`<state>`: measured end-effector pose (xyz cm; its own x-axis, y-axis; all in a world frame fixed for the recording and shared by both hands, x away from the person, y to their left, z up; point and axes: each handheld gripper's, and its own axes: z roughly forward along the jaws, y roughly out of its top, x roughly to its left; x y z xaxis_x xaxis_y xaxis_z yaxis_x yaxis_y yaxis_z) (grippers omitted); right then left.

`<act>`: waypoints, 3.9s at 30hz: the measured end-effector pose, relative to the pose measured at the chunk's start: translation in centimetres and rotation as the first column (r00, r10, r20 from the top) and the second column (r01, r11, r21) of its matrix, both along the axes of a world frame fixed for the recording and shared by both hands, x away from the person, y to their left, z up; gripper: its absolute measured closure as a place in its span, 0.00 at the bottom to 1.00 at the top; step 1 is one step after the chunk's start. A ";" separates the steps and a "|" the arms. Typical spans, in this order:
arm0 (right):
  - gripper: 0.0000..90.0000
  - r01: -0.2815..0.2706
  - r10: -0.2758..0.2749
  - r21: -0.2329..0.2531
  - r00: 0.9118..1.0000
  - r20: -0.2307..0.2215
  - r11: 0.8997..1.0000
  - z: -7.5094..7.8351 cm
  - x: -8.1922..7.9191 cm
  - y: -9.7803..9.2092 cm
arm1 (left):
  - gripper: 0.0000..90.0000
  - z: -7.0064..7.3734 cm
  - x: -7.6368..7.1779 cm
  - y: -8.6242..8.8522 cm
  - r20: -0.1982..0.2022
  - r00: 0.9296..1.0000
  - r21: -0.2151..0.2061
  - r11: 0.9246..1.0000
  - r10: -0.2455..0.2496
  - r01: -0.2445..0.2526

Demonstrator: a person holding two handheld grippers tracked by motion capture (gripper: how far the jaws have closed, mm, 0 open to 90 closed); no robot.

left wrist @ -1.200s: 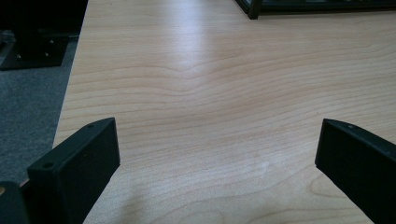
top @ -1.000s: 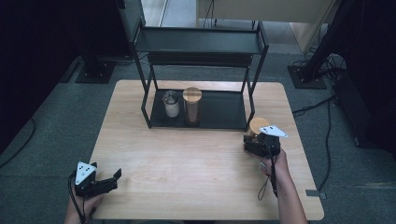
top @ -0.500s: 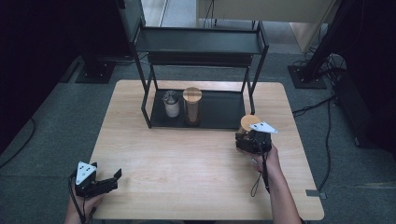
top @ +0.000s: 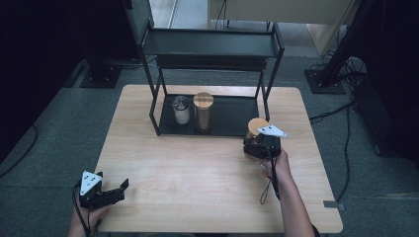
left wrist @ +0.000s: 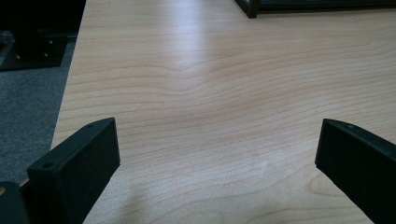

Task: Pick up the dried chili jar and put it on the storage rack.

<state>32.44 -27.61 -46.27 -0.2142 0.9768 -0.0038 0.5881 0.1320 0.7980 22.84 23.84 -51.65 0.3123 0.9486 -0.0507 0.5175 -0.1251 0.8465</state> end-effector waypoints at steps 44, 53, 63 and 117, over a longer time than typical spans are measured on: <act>0.27 -0.027 0.028 -0.009 1.000 0.010 1.000 3.2 4.8 3.8 | 0.00 0.0 -0.1 0.0 0.008 1.000 0.004 1.000 0.000 0.000; 0.27 -0.007 0.007 -0.006 1.000 0.004 1.000 3.4 6.2 4.2 | 0.00 0.0 -0.1 0.0 0.011 1.000 0.001 1.000 0.001 -0.001; 0.27 0.012 -0.012 -0.022 1.000 -0.016 1.000 2.7 8.1 4.6 | 0.00 0.0 -0.1 0.0 0.011 1.000 -0.002 1.000 0.002 -0.002; 0.00 -0.094 0.095 0.049 0.996 -0.003 0.994 -1.9 5.8 4.8 | 0.00 0.0 -0.2 0.0 0.014 1.000 0.002 1.000 0.001 -0.001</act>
